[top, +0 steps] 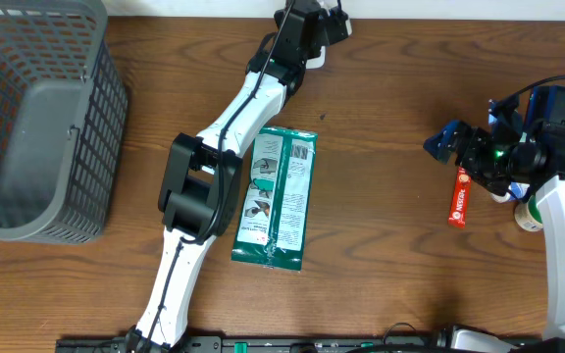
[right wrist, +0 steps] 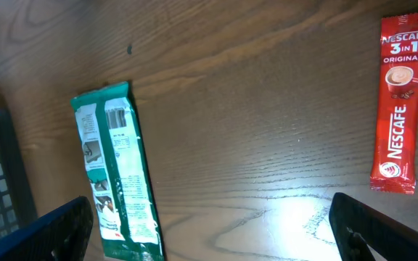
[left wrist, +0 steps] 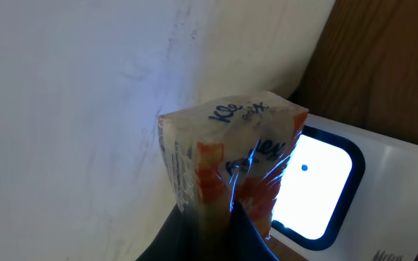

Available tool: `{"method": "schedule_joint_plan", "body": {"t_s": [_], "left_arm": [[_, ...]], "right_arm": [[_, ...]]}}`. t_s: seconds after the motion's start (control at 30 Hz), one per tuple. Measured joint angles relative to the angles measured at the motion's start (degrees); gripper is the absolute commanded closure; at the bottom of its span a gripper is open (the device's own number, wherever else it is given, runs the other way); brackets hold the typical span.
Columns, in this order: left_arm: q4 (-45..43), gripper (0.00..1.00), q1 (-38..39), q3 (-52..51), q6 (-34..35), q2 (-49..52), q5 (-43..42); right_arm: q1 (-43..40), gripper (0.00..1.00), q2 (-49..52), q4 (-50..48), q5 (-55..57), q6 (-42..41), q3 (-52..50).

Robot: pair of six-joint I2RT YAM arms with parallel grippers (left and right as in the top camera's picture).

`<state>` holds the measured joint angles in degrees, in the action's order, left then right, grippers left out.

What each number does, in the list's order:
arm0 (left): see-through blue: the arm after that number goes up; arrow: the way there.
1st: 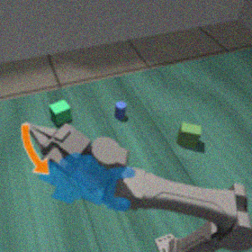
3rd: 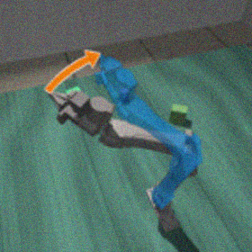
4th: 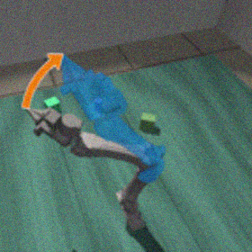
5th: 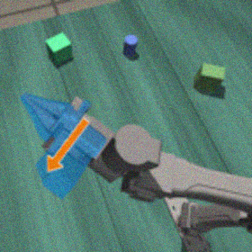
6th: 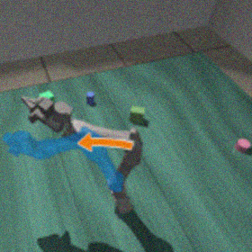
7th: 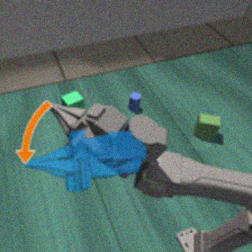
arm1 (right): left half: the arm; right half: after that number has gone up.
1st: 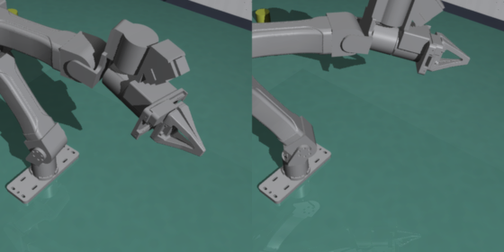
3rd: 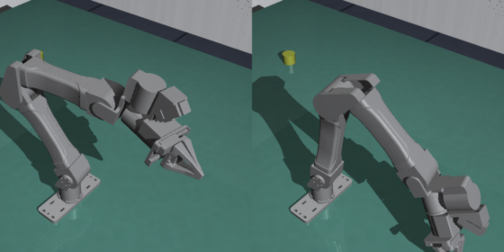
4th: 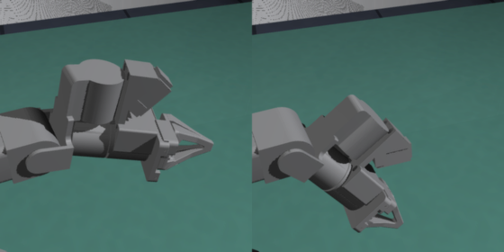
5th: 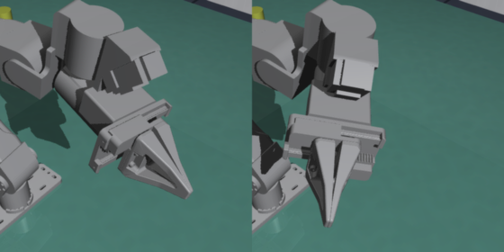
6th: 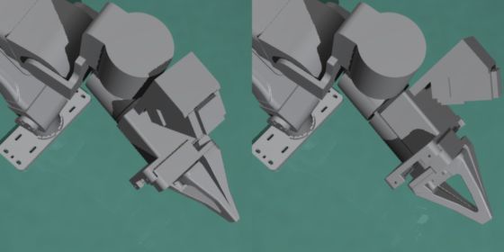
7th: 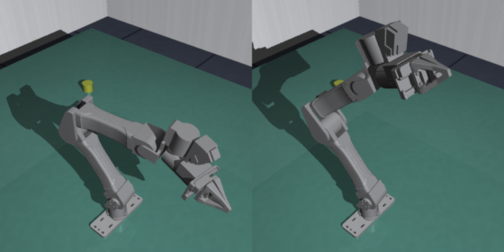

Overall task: Scan the item barcode
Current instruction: 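Hold the orange tissue pack at the scanner window with the left gripper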

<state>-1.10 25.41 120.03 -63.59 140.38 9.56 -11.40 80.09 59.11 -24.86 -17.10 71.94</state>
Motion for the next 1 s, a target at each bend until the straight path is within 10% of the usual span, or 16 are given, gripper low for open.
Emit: {"method": "schedule_joint_plan", "body": {"t_s": [1.0], "left_arm": [[0.2, 0.92, -2.3, 0.0, -0.8, 0.2, -3.9]], "right_arm": [[0.0, 0.01, 0.0, 0.0, 0.0, 0.0, 0.0]]}}
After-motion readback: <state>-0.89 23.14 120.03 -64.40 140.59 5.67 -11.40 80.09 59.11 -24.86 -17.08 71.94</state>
